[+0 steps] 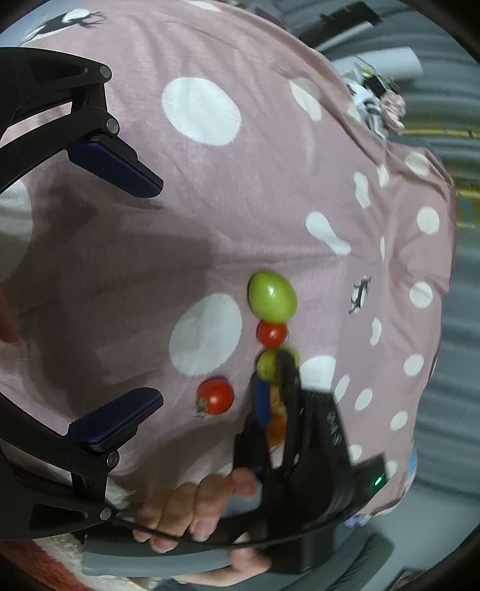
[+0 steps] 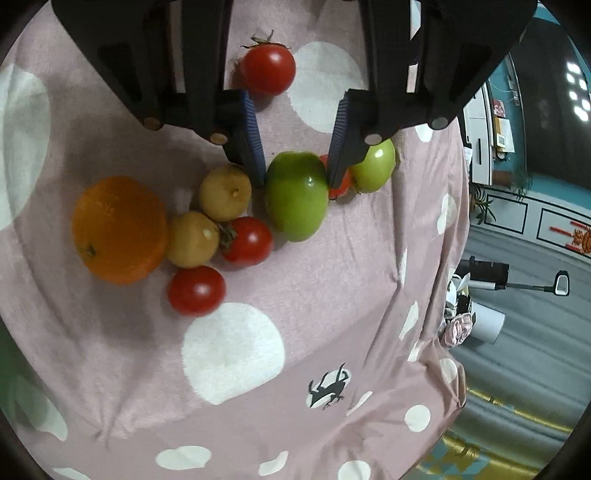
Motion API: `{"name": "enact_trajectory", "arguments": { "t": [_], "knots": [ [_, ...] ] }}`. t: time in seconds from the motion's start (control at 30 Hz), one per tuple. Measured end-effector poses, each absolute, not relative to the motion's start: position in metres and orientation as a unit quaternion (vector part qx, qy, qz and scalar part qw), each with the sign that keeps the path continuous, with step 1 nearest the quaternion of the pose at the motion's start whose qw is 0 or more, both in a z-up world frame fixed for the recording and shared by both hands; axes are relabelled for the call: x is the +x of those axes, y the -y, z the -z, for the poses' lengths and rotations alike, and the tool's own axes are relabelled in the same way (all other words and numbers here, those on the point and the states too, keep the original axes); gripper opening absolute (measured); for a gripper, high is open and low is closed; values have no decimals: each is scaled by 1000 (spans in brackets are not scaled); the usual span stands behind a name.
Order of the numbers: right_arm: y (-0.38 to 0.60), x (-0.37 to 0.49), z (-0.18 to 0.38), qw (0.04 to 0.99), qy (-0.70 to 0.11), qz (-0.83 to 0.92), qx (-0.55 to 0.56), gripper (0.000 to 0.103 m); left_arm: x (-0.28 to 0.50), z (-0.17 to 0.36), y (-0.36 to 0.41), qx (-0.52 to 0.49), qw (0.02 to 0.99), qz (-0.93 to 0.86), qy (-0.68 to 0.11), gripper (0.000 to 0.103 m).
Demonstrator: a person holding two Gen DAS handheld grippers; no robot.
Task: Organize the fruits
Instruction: 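Move the right tool to the next green tomato beside the cherry tomatoes, then close the right tool on the green tomato and lift it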
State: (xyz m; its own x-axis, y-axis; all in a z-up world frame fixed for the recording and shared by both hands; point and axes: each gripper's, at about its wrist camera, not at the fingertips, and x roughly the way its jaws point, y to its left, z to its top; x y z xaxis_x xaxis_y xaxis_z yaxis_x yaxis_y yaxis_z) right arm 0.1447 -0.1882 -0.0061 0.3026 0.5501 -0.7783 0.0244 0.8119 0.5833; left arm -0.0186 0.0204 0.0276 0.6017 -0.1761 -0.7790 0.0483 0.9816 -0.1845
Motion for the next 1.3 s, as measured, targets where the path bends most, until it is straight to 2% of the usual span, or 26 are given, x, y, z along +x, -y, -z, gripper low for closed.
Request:
{"name": "enact_trajectory", "arguments": {
  "t": [0.17,0.37,0.4,0.43,0.47,0.6,0.67,0.7,0.73,0.77,0.8,0.87,0.97,1.03,1.1,1.3],
  "knots": [
    [192,133,-3,774,-557,-186,237,34,-12,-23,-30,-126,877,77,-456,102],
    [197,112,-30,816,-499,-225,185,32,-11,-31,-36,-176,868,111,-452,102],
    [198,108,-32,821,-494,-229,174,30,-12,-32,-38,-181,868,110,-450,102],
    [200,108,-32,821,-494,-230,169,21,-11,-33,-40,-189,867,109,-448,102],
    [204,107,-32,819,-496,-234,170,19,-11,-34,-43,-197,866,109,-446,102],
    [218,103,-32,803,-492,-256,218,16,-14,-39,-41,-200,877,103,-426,102],
    [219,103,-32,818,-493,-217,200,20,-13,-38,-34,-186,880,104,-424,102],
    [221,105,-30,822,-495,-195,202,30,-12,-37,-31,-179,880,105,-427,102],
    [225,108,-23,813,-504,-186,223,45,-11,-35,-28,-171,879,108,-432,102],
    [227,109,-19,802,-512,-192,240,51,-11,-34,-24,-162,877,111,-438,102],
    [229,112,-13,785,-523,-204,261,53,-11,-32,-20,-153,878,113,-440,102],
    [226,117,-3,771,-542,-205,263,53,-14,-32,-17,-138,882,109,-437,102],
    [218,116,0,798,-535,-156,228,51,-13,-33,-13,-124,887,104,-433,102],
    [214,121,3,792,-535,-167,242,41,-12,-33,-11,-122,890,100,-427,102],
    [208,125,7,779,-542,-186,253,36,-10,-33,-9,-120,891,99,-426,102],
    [191,125,4,782,-548,-195,223,37,-3,-30,-4,-108,891,87,-431,102]
  ]
}}
